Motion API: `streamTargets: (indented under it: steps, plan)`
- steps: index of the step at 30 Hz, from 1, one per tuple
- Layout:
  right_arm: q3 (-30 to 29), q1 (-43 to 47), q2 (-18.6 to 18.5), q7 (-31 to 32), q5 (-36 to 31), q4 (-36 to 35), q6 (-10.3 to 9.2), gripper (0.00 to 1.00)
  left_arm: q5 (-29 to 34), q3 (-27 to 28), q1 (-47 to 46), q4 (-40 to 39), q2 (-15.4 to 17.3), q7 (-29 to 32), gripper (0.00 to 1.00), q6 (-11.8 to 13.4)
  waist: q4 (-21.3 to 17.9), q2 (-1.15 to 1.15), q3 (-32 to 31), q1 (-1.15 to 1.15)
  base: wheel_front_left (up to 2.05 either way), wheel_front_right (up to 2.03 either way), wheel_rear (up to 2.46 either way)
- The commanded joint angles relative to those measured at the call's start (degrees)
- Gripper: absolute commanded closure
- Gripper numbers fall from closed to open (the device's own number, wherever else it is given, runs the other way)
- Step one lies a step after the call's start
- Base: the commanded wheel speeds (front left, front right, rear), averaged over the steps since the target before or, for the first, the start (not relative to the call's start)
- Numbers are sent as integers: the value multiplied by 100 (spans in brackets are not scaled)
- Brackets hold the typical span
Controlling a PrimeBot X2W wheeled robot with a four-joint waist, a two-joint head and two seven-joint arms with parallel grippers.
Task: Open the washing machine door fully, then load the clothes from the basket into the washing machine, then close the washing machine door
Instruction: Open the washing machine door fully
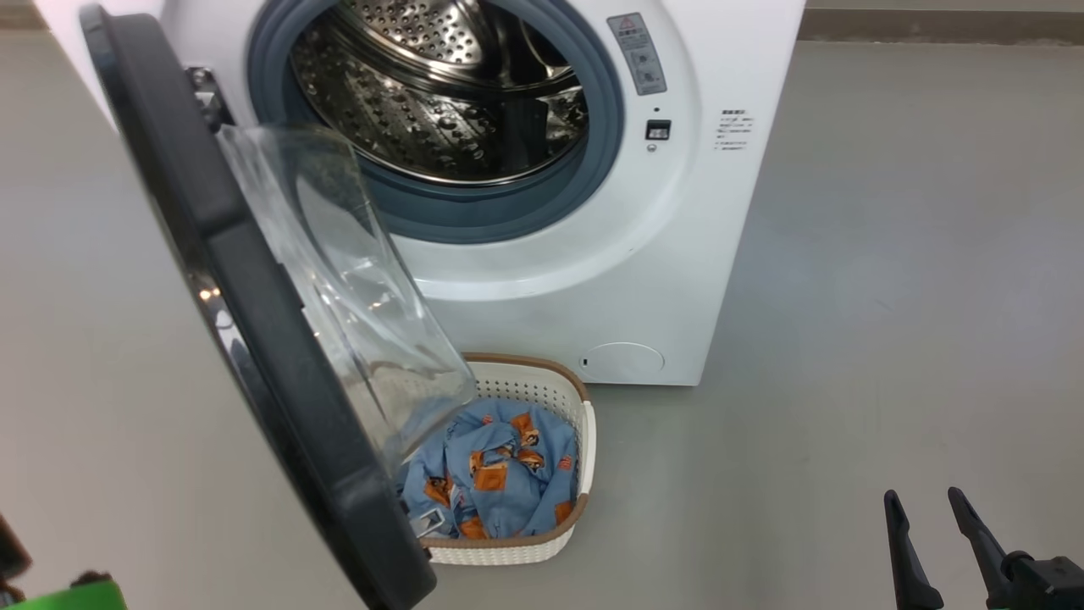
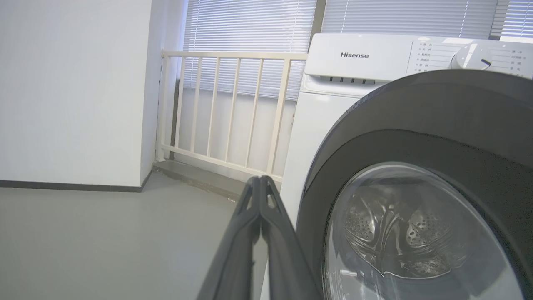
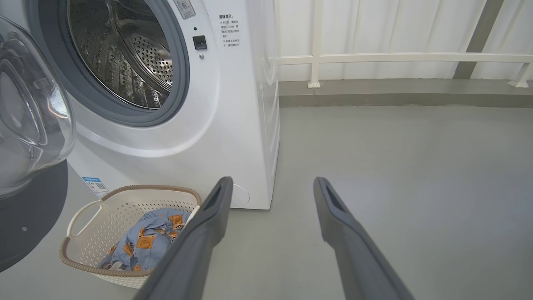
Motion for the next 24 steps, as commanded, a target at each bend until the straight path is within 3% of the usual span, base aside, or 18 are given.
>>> streamTargets:
  steps: [1,6,13,19,24]
  plan:
    - [91,-141,-32,-68,-24,-137,9,0,26,85,-270,-580,107,-46,100,164,84,0,13,0,0,0,0]
    - [66,-155,-23,-68,-33,-135,9,0,156,-342,-332,-1629,107,-46,100,303,228,0,13,0,0,0,0]
    - [74,-114,-11,-68,-32,-123,9,0,254,-1222,-364,-2616,107,-46,100,182,415,0,5,0,0,0,0]
    - [116,-111,-4,-68,-26,-83,9,0,263,-2642,-145,-2855,107,-12,100,-122,568,0,13,0,0,0,0]
    - [118,-134,-3,-68,-15,-60,9,0,160,-3475,-22,-2792,107,357,100,-242,654,0,36,0,0,0,0]
